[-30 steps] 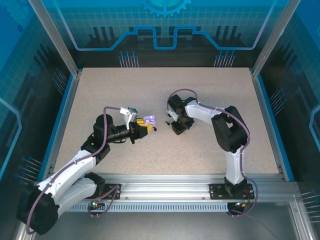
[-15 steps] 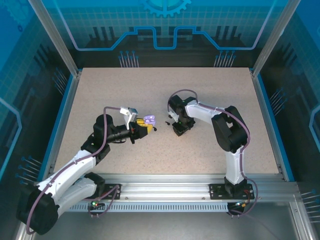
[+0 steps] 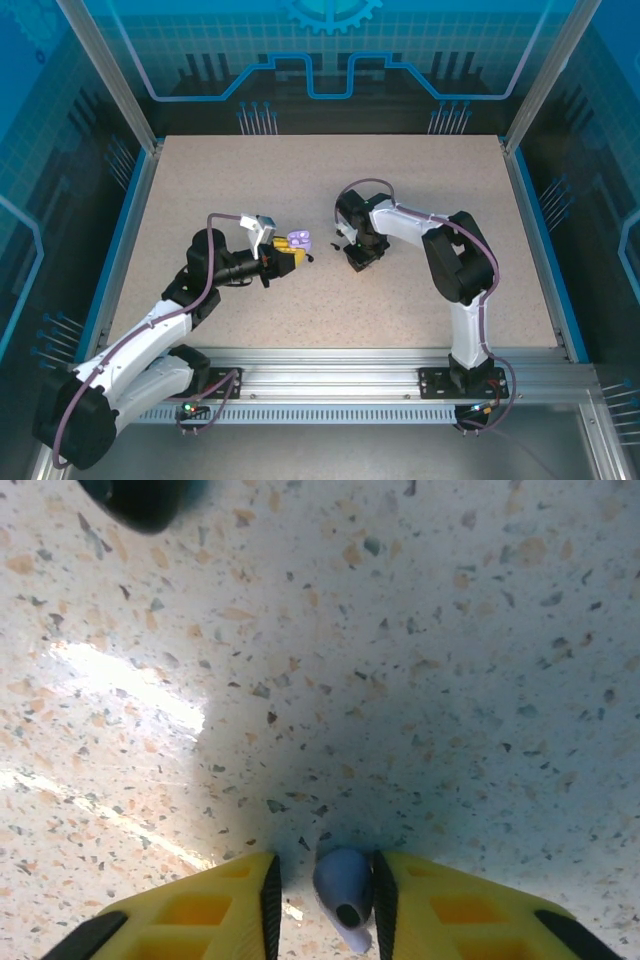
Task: Insert the wireless bluetooth earbuds into the charging case
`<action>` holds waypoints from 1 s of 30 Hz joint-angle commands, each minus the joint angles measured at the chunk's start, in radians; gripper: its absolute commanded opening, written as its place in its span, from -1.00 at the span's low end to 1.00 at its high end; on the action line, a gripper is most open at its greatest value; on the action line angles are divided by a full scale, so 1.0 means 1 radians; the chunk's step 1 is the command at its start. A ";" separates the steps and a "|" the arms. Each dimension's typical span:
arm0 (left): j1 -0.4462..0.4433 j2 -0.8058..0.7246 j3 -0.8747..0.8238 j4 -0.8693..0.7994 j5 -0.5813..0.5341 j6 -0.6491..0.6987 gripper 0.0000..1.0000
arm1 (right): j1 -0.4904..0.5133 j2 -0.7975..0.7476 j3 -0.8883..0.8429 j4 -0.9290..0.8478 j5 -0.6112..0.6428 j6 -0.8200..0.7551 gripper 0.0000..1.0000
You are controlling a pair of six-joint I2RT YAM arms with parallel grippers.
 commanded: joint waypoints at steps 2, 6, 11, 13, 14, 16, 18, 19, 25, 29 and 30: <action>0.009 -0.015 -0.011 -0.006 -0.012 0.012 -0.85 | -0.017 0.029 -0.007 0.012 0.038 0.031 -0.48; 0.009 -0.013 -0.011 -0.003 -0.009 0.011 -0.85 | -0.036 -0.007 -0.023 0.033 0.027 0.058 -0.54; 0.010 -0.011 -0.011 0.002 -0.002 0.007 -0.84 | -0.065 -0.081 -0.063 0.082 -0.021 0.092 -0.58; 0.010 -0.005 -0.011 0.011 -0.001 0.003 -0.84 | -0.082 -0.117 -0.082 0.105 -0.048 0.112 -0.59; 0.009 0.000 -0.011 0.019 0.001 0.000 -0.84 | -0.092 -0.138 -0.093 0.118 -0.066 0.126 -0.59; 0.009 0.014 -0.010 0.034 0.006 -0.010 -0.84 | -0.116 -0.185 -0.124 0.158 -0.119 0.162 -0.61; 0.006 0.037 -0.010 0.061 0.013 -0.018 -0.84 | -0.146 -0.245 -0.168 0.214 -0.204 0.201 -0.62; 0.005 0.046 -0.010 0.073 0.013 -0.021 -0.85 | -0.159 -0.271 -0.188 0.239 -0.236 0.218 -0.63; -0.018 0.113 -0.003 0.157 0.003 -0.040 -0.88 | -0.207 -0.432 -0.272 0.367 -0.405 0.323 -0.65; -0.034 0.167 0.016 0.212 -0.025 -0.057 -0.90 | -0.210 -0.528 -0.297 0.443 -0.494 0.392 -0.66; -0.037 0.181 0.020 0.228 -0.036 -0.065 -0.90 | -0.209 -0.552 -0.304 0.471 -0.521 0.415 -0.66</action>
